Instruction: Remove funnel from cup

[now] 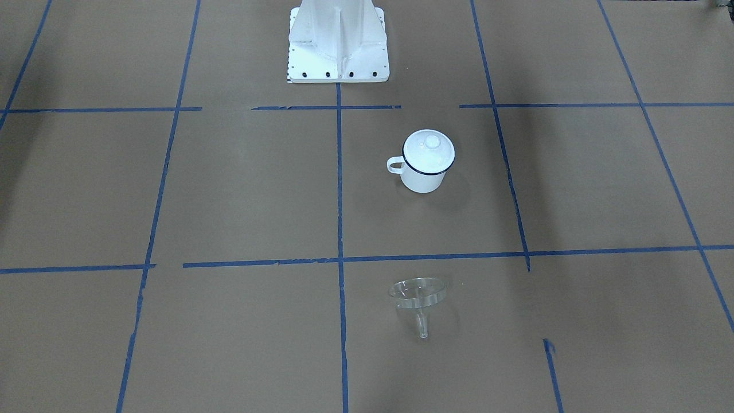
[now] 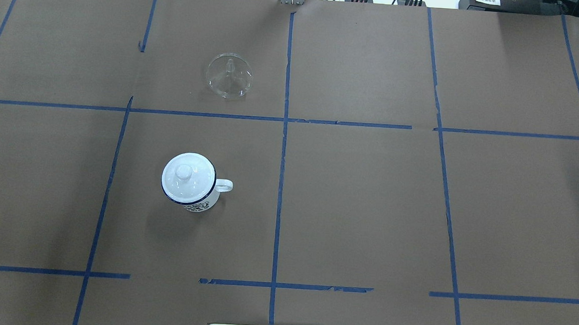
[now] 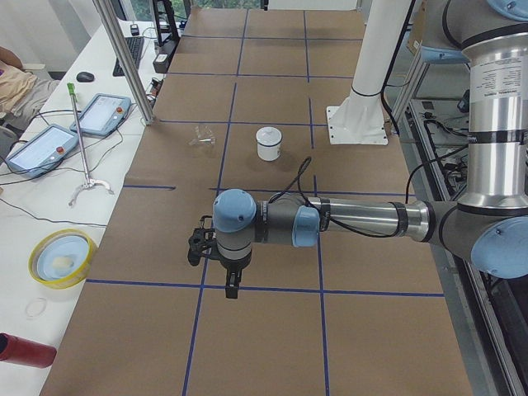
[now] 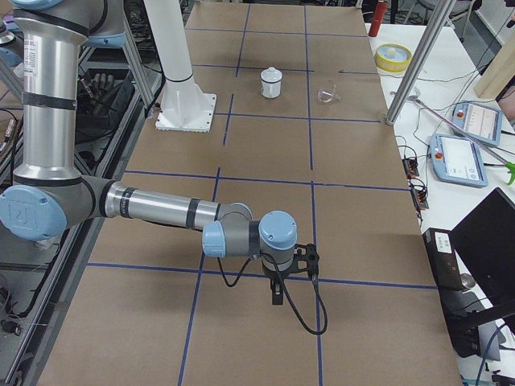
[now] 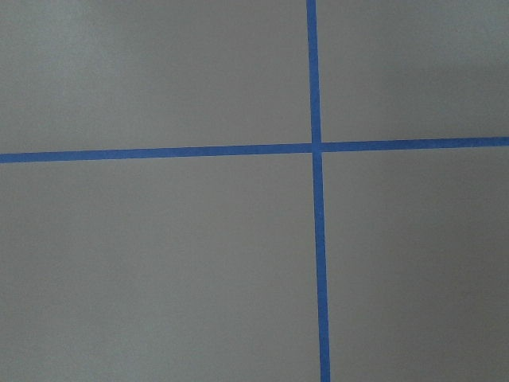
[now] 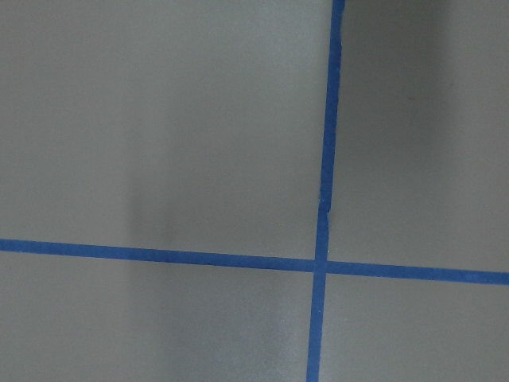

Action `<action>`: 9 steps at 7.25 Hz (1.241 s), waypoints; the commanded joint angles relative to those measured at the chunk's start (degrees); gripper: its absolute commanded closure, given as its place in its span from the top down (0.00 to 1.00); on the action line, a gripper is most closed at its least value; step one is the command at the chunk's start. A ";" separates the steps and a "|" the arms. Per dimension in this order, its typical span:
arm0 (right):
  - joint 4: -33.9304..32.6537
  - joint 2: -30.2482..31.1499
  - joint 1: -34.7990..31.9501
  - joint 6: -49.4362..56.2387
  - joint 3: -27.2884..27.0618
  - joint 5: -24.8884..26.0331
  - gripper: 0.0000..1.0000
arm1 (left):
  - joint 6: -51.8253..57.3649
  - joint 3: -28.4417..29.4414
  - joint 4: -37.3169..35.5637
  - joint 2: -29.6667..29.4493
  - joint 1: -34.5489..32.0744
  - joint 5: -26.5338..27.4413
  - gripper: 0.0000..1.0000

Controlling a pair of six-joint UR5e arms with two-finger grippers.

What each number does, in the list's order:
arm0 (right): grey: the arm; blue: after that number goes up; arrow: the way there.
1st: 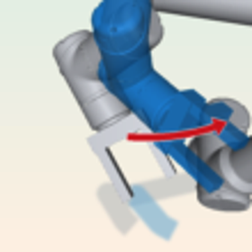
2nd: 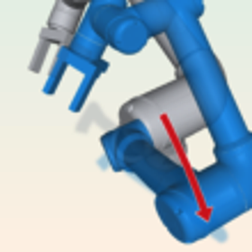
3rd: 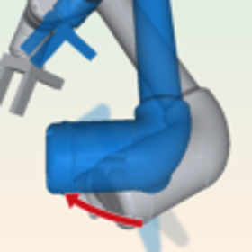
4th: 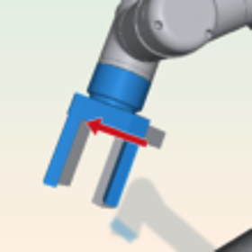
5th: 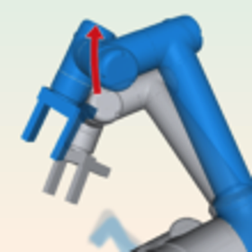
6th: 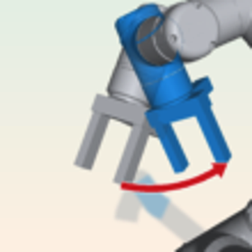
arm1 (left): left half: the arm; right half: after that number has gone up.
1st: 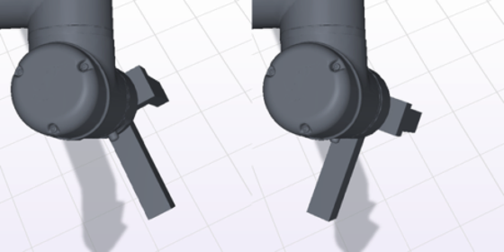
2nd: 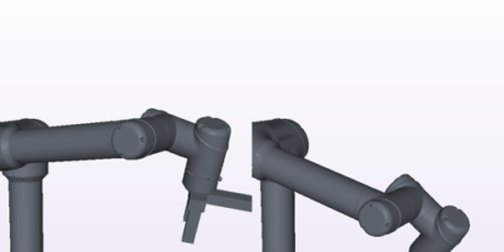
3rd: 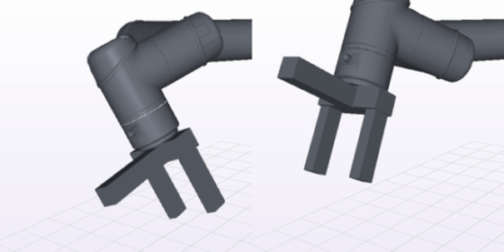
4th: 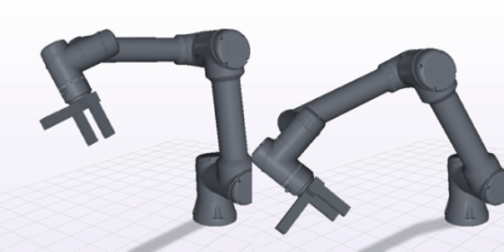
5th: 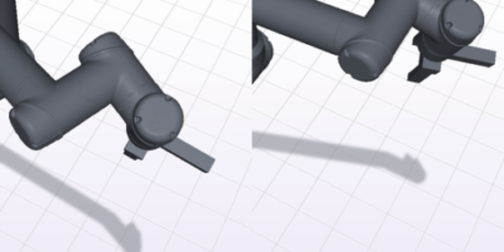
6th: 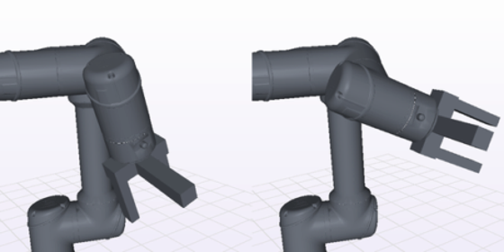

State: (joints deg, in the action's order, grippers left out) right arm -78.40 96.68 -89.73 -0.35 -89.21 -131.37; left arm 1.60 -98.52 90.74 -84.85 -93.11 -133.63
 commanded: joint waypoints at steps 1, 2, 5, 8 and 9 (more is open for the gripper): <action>0.00 0.00 0.00 0.00 0.00 -0.02 1.00 | 0.51 -0.27 -0.57 0.03 -0.06 0.21 1.00; 0.00 0.00 0.00 0.00 0.00 -0.02 1.00 | 0.51 -0.27 -0.66 0.29 -0.14 0.21 1.00; 0.00 0.00 0.00 0.00 0.00 -0.02 1.00 | 0.51 -0.45 -2.84 0.21 -0.93 -0.14 1.00; 0.00 0.00 0.00 0.00 0.00 -0.02 1.00 | 0.51 -2.28 -3.64 0.29 -0.94 -0.14 1.00; 0.00 0.00 0.00 0.00 0.00 0.06 1.00 | 0.51 -2.64 -3.65 0.65 -0.94 -0.14 1.00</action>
State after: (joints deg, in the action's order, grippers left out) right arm -78.40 96.68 -89.74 -0.35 -89.21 -131.35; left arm 2.11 -100.46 87.30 -84.60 -94.04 -133.77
